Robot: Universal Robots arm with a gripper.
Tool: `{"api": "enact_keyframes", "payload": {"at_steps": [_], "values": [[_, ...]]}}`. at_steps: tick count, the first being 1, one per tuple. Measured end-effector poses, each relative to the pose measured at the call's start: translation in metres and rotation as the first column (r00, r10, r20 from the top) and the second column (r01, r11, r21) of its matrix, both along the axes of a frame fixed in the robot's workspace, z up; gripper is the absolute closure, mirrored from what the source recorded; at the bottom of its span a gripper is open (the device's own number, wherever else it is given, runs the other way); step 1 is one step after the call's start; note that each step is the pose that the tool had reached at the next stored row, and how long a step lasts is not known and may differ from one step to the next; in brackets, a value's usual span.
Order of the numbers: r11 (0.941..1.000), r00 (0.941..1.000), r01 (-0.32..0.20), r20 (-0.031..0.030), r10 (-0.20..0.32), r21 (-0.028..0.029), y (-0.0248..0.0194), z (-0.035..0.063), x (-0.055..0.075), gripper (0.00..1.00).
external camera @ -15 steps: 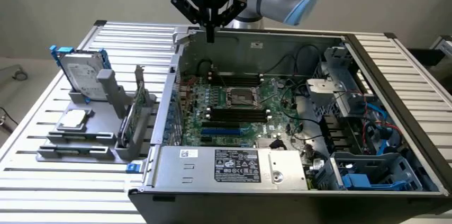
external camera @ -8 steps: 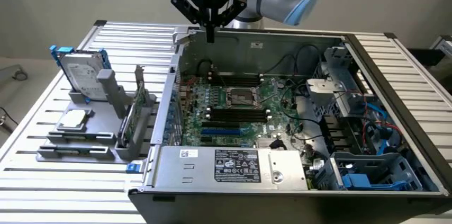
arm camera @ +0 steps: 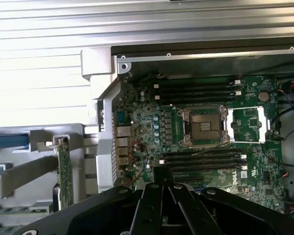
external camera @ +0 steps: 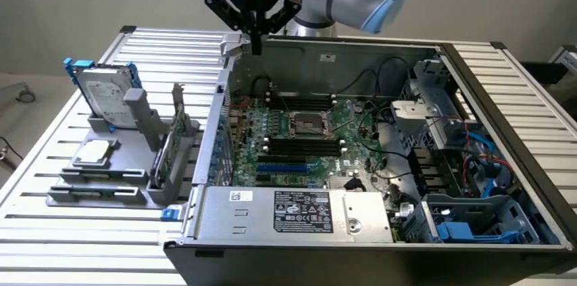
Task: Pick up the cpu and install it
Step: 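Reach for the cpu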
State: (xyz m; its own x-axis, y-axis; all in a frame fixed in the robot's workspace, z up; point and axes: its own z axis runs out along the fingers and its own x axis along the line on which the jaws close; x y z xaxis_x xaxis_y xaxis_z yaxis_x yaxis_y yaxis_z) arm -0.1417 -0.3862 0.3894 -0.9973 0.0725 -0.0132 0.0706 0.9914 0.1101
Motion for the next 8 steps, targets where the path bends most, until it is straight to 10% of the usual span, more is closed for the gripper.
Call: {"api": "enact_keyframes", "payload": {"at_steps": [8], "values": [[1.0000,1.0000,0.000,-0.0033,0.000,-0.0013,0.0000,-0.0059,-0.036,0.89]]}}
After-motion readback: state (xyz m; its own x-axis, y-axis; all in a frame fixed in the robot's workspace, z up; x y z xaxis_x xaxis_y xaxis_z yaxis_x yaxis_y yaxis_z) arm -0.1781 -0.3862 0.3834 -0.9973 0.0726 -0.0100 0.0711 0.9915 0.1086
